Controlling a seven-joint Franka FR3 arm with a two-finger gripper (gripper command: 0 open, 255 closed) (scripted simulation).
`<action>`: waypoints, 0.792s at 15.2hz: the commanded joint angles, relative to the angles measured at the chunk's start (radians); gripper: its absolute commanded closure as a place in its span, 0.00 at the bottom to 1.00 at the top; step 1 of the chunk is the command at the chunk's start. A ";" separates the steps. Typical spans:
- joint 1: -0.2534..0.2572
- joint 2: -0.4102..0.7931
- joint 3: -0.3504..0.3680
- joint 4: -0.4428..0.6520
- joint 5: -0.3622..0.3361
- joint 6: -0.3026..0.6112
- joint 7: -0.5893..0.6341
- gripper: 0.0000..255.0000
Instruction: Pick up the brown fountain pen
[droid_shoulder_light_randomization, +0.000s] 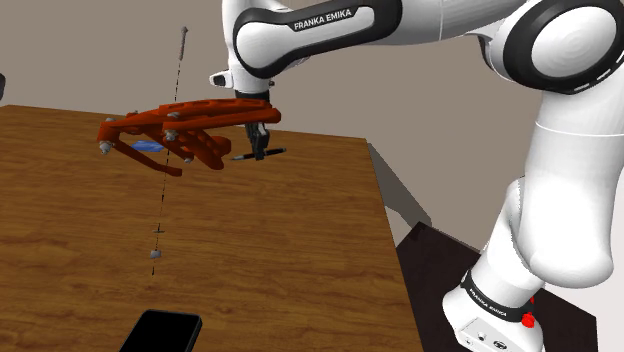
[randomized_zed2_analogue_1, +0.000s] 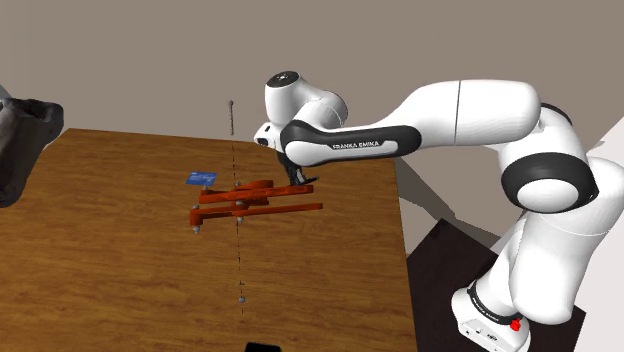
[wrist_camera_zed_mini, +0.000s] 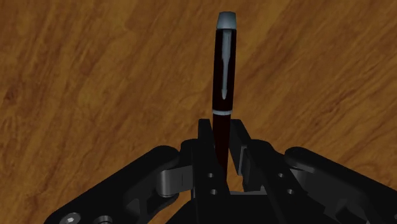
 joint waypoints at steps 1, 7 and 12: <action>0.000 0.004 -0.001 0.014 0.000 -0.023 0.000 1.00; 0.001 0.000 0.000 0.089 0.001 -0.102 -0.002 1.00; 0.002 0.003 0.000 0.161 0.001 -0.170 -0.004 1.00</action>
